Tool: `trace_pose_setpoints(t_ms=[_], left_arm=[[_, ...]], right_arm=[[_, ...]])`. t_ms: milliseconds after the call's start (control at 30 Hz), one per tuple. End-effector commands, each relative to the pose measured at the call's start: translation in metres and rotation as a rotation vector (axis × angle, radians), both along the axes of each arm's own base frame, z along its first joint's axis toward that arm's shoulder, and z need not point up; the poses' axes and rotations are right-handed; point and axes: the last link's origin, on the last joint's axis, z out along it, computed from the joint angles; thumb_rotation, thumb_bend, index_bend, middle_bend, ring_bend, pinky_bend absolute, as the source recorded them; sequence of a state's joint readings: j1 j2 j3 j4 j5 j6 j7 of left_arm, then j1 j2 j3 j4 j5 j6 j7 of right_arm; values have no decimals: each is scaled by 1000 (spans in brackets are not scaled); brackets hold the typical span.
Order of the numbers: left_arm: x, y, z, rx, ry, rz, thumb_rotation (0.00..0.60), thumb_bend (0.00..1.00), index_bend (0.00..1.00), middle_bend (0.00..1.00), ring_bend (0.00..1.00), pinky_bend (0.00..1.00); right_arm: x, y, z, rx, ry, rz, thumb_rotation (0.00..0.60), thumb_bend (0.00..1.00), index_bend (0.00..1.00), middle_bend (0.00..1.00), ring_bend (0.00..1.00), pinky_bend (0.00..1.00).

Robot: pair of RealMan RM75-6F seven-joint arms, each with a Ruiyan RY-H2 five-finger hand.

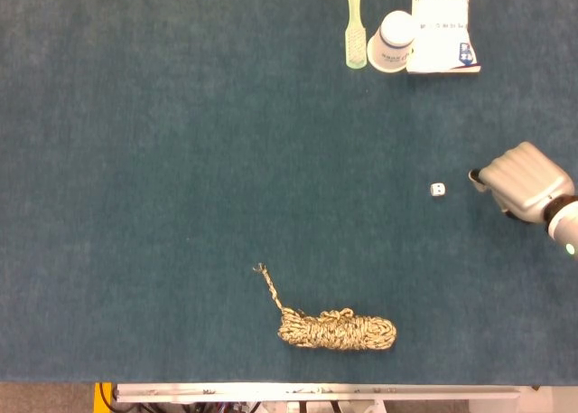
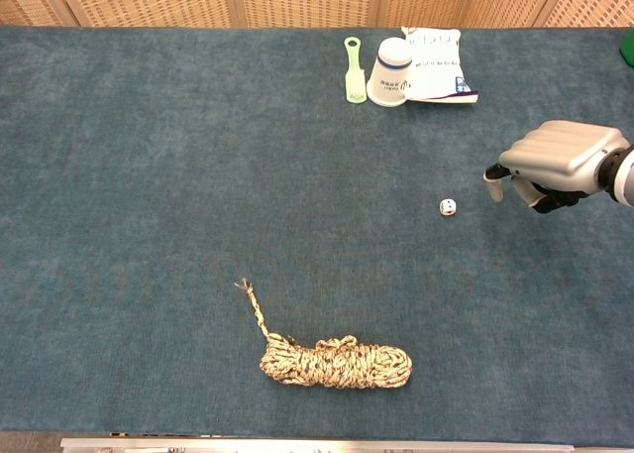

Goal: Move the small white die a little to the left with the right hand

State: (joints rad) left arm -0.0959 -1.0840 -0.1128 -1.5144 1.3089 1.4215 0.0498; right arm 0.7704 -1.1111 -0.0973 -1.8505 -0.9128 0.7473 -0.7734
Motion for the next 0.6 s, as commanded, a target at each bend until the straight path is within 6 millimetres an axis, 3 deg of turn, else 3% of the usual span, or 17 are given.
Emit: trace_pose_setpoints(t_ms=[33, 600], left_arm=[[-3, 1, 0, -30, 11, -22, 600, 267, 362, 327, 271, 407], [-28, -8, 23, -9, 53, -8, 600, 268, 362, 329, 271, 413]], right_arm=[[0, -1, 0, -3, 2, -1, 600, 1000, 395, 951, 952, 1000], [8, -1, -16, 13, 22, 11, 600, 1000, 394, 953, 952, 1000]])
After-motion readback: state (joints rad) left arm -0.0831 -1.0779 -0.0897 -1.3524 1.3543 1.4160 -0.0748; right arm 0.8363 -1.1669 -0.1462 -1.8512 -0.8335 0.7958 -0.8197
